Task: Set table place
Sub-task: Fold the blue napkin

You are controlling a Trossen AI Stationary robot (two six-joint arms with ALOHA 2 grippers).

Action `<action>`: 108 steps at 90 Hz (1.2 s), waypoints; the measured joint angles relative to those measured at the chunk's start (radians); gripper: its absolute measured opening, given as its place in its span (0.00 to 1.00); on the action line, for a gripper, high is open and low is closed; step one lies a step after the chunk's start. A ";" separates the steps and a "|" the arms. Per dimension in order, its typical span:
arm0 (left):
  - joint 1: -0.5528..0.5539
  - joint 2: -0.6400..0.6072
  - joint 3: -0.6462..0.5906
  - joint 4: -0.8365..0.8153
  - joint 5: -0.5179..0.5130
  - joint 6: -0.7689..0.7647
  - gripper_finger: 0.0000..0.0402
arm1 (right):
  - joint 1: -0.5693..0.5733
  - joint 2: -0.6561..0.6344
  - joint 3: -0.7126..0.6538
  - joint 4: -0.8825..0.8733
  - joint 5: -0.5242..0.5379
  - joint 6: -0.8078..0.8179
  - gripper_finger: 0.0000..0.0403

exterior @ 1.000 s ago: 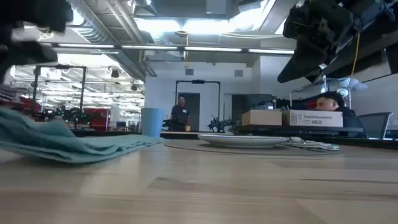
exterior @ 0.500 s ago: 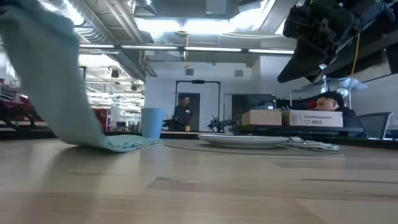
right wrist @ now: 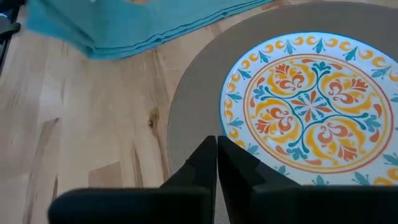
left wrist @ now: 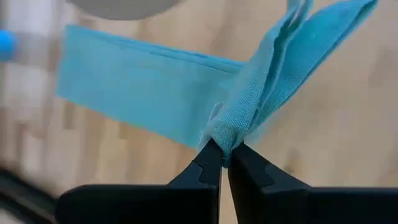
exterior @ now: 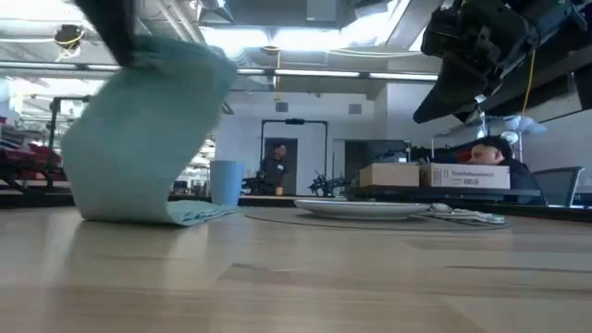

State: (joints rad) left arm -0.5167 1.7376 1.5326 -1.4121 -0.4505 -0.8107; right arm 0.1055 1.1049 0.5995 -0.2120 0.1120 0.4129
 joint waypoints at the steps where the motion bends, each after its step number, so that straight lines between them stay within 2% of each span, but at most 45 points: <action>1: 0.006 0.000 0.000 -0.006 -0.007 0.000 0.00 | 0.000 0.000 0.000 0.000 0.000 0.000 0.00; 23: 0.142 -0.002 0.000 -0.133 -0.112 0.000 0.00 | 0.000 0.000 0.000 -0.007 0.000 0.000 0.00; 49: 0.298 -0.002 -0.029 -0.136 -0.191 0.082 0.00 | 0.000 0.000 0.000 -0.028 0.000 0.000 0.00; 86: 0.444 -0.002 -0.165 0.069 -0.206 0.183 0.00 | 0.000 0.000 0.000 -0.031 -0.019 0.000 0.00; 108: 0.503 -0.002 -0.228 0.104 -0.217 0.184 0.00 | 0.000 0.000 0.000 -0.030 -0.019 0.000 0.00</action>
State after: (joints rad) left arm -0.0139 1.7355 1.3050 -1.3082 -0.6673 -0.6266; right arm 0.1055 1.1049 0.5991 -0.2420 0.0929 0.4133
